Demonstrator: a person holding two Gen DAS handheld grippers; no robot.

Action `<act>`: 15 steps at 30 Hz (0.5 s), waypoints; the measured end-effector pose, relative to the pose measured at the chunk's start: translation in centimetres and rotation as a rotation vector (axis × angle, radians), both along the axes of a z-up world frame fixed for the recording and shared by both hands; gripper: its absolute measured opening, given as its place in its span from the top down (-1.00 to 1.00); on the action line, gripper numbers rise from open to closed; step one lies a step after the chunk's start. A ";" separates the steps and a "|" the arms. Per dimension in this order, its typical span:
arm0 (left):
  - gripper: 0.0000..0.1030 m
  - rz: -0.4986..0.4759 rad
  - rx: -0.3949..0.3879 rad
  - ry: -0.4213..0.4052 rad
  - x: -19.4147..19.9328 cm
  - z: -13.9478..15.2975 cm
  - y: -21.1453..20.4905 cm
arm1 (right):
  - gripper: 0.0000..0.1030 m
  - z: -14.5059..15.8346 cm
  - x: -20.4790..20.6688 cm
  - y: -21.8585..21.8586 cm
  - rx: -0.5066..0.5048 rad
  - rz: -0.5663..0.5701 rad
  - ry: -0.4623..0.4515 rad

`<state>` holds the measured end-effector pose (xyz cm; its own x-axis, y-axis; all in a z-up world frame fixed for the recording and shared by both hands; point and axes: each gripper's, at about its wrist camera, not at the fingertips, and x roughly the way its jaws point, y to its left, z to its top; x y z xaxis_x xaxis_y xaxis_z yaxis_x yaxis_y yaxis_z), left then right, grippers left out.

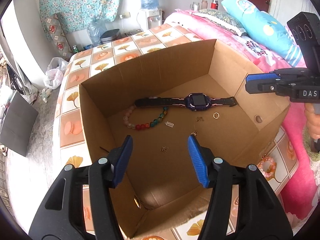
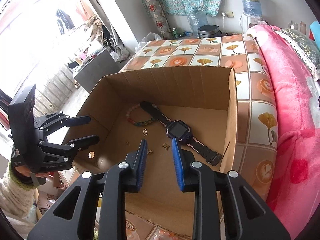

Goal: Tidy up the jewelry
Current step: 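Carry the charm over the box with the left tool and open it, then move the right tool to the pink-and-orange bead bracelet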

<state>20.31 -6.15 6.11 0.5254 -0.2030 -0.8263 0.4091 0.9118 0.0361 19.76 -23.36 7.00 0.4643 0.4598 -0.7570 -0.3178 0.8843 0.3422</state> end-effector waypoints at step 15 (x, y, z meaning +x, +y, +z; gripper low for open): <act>-0.41 0.042 -0.195 -0.162 -9.5 4.5 5.9 | 0.31 4.4 -9.4 -2.6 0.103 -0.133 -0.130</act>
